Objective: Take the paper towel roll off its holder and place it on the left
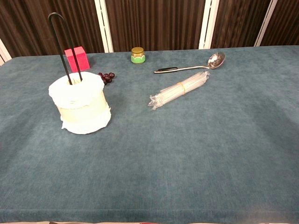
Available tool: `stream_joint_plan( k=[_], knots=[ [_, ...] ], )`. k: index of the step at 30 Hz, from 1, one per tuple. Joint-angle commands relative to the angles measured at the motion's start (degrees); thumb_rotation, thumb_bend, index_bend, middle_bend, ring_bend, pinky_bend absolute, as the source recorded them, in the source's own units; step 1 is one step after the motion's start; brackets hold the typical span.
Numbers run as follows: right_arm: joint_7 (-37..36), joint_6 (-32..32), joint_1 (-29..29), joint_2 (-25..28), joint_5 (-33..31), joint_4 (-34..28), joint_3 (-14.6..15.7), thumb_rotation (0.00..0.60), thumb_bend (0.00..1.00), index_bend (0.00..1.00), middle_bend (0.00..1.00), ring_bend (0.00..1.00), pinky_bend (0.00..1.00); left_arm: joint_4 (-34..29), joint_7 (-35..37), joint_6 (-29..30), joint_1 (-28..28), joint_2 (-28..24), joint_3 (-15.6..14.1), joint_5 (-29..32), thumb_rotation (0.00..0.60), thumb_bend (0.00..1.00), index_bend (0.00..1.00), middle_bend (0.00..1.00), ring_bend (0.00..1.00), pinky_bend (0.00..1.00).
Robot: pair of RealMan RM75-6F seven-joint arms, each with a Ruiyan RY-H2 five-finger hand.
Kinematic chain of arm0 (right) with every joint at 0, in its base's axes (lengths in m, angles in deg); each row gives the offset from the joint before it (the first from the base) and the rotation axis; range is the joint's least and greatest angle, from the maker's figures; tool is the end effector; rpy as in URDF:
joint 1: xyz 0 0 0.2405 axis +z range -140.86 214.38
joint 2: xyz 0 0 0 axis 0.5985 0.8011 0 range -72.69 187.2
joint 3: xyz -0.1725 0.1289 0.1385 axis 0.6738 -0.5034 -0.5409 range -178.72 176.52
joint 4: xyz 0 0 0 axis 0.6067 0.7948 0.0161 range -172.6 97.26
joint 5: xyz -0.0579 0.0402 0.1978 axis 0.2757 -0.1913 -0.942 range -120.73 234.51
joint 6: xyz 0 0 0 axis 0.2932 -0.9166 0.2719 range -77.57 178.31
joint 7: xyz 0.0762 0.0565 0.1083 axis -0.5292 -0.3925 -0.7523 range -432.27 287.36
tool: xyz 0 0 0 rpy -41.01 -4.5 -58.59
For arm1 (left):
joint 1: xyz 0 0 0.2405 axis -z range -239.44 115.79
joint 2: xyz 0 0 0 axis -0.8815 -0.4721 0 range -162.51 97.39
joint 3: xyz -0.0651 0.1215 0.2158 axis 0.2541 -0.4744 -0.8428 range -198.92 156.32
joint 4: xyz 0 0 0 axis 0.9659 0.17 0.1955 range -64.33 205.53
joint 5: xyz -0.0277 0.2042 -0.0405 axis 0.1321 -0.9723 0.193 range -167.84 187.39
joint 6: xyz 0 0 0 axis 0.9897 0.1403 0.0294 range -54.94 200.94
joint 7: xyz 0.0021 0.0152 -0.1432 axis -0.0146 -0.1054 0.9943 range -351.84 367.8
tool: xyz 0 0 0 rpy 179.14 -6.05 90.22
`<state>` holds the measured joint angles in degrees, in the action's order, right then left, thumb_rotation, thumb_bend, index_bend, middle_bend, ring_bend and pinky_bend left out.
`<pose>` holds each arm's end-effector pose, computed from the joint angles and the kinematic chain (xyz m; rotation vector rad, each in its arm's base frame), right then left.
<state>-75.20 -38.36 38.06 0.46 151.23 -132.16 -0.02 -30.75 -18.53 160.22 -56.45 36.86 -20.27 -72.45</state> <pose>-0.3053 -0.1464 0.1863 1.4894 -0.8636 0.8966 -0.2778 0.1732 0.1219 -1.4296 -0.7737 -0.7071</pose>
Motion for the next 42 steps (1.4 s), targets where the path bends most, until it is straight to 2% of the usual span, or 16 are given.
stream_joint_plan(
  k=[1, 8, 16, 27, 31, 42],
  knots=[
    [0.1, 0.2, 0.0, 0.0, -0.1, 0.0, 0.0, 0.600, 0.03, 0.00, 0.00, 0.00, 0.00, 0.1, 0.1, -0.2, 0.0, 0.1, -0.1, -0.3, 0.600, 0.35, 0.00, 0.00, 0.00, 0.06],
    [0.7, 0.5, 0.1, -0.2, -0.4, -0.2, -0.1, 0.600, 0.03, 0.00, 0.00, 0.00, 0.00, 0.1, 2.1, -1.4, 0.3, 0.5, 0.0, -0.2, 0.600, 0.35, 0.00, 0.00, 0.00, 0.06],
    [1.5, 0.9, -0.1, -0.6, -0.3, -0.4, 0.2, 0.600, 0.03, 0.00, 0.00, 0.00, 0.00, 1.0, 9.8, -8.2, 4.3, 3.6, 1.7, 0.8, 0.600, 0.37, 0.00, 0.00, 0.00, 0.06],
    [0.7, 1.9, 0.3, 0.0, 0.8, -0.4, 1.0, 0.600, 0.03, 0.00, 0.00, 0.00, 0.00, 3.3, 12.8, -20.3, 12.6, 8.8, 8.6, 12.8, 0.600, 0.38, 0.00, 0.00, 0.00, 0.06],
    [0.5, 1.8, 0.3, 0.0, 1.0, -0.3, 1.1, 0.600, 0.03, 0.00, 0.00, 0.00, 0.00, 2.8, 15.7, -24.0, 14.7, 9.1, 10.0, 15.8, 0.600, 0.37, 0.00, 0.00, 0.00, 0.06],
    [0.6, 2.8, 0.6, 0.2, 0.6, -0.5, 1.2, 0.600, 0.03, 0.00, 0.00, 0.00, 0.00, 5.8, 34.9, -29.9, 18.8, 14.0, 12.4, 12.6, 0.600, 0.37, 0.00, 0.00, 0.00, 0.06]
  ],
)
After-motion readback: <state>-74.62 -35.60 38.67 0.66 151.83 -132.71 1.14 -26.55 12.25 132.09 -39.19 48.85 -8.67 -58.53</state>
